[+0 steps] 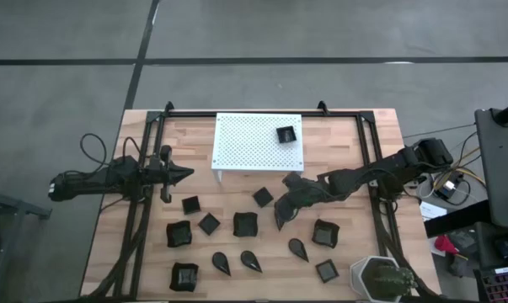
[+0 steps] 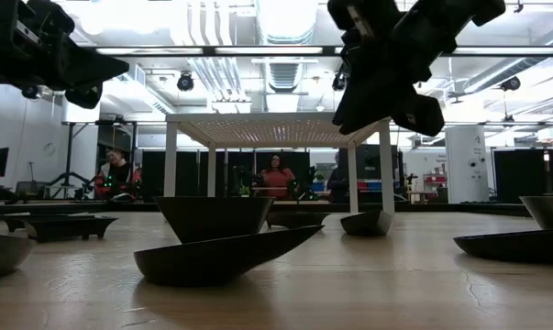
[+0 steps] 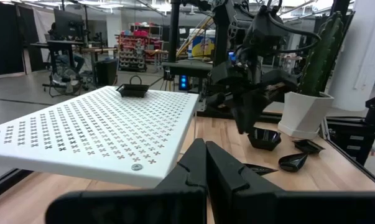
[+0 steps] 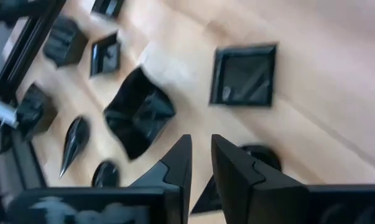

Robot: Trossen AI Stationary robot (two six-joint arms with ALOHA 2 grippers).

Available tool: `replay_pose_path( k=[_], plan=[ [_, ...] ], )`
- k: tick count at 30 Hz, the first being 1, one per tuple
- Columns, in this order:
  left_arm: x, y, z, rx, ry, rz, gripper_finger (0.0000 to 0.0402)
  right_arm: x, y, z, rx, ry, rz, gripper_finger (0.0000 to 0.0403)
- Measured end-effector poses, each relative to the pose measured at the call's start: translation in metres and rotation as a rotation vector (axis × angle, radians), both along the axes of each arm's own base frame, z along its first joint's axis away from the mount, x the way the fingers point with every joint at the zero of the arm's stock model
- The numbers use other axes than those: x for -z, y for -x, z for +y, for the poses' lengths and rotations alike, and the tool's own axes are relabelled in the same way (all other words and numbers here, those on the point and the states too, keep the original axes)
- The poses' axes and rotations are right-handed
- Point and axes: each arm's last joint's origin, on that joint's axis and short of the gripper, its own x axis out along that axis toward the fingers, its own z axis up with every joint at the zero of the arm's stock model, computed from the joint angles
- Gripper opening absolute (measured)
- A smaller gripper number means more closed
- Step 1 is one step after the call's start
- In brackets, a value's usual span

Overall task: Pick & Place Mini shaped plates
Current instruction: Stack the square plate on top of the square plate on the shelf

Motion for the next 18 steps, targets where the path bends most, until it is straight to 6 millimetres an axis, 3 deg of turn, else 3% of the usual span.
replay_pose_path(
  k=[3,9,18],
  plan=[
    [0.0,0.0,0.0,0.0,0.0,0.0,0.0,0.004,-0.002,0.0,0.029,0.008,0.006,0.0088],
    [0.0,0.0,0.0,-0.005,0.0,0.002,0.0,0.033,-0.015,0.003,0.038,0.005,0.066,0.0139],
    [0.0,0.0,0.0,-0.004,0.0,0.003,0.0,0.046,-0.024,-0.005,0.098,0.028,0.097,0.0152]
  ],
)
